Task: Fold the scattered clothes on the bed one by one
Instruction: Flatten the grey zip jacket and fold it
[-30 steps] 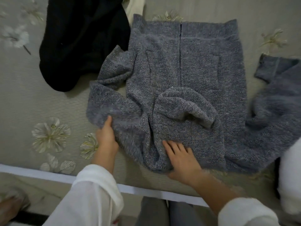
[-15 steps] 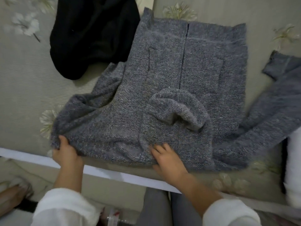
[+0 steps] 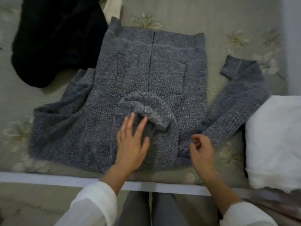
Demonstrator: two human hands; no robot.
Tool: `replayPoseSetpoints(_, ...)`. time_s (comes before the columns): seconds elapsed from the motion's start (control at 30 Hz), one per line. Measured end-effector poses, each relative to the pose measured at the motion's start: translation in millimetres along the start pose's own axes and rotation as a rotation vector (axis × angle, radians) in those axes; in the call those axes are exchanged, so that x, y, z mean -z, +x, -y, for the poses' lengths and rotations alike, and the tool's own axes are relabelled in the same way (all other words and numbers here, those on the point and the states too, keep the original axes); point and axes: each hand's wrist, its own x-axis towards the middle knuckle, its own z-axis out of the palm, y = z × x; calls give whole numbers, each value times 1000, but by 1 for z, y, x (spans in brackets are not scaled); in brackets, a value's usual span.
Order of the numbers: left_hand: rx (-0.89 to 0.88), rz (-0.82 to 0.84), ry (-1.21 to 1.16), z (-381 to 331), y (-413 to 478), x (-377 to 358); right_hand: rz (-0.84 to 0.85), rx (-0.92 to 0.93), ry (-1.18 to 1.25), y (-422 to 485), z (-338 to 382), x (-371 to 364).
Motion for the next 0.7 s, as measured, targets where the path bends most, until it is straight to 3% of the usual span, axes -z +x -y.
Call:
replayPoseSetpoints(0.07, -301, 128, 147, -30, 15, -24, -196, -119, 47, 20, -15, 24)
replayPoseSetpoints(0.13, -370, 198, 270, -48, 30, -39, -363, -303, 108, 37, -29, 42)
replayPoseSetpoints(0.27, 113, 534, 300, -33, 63, -51, -370, -529, 251, 72, -54, 59)
replayPoseSetpoints(0.37, 211, 718, 350, -33, 72, -46, -317, -471, 321, 96, -49, 67)
replayPoseSetpoints(0.47, 267, 634, 266, -64, 71, -42, -369, -455, 340, 127, -37, 80)
replayPoseSetpoints(0.57, 27, 366, 134, -106, 54, -49, -388, -537, 678, 160, -21, 97)
replayPoseSetpoints(0.63, -155, 392, 32, -139, 43, -61, -236, -564, 980, 175, -11, 111)
replayPoseSetpoints(0.7, -179, 502, 7, -165, 39, -78, -72, -516, 1064, 187, -3, 125)
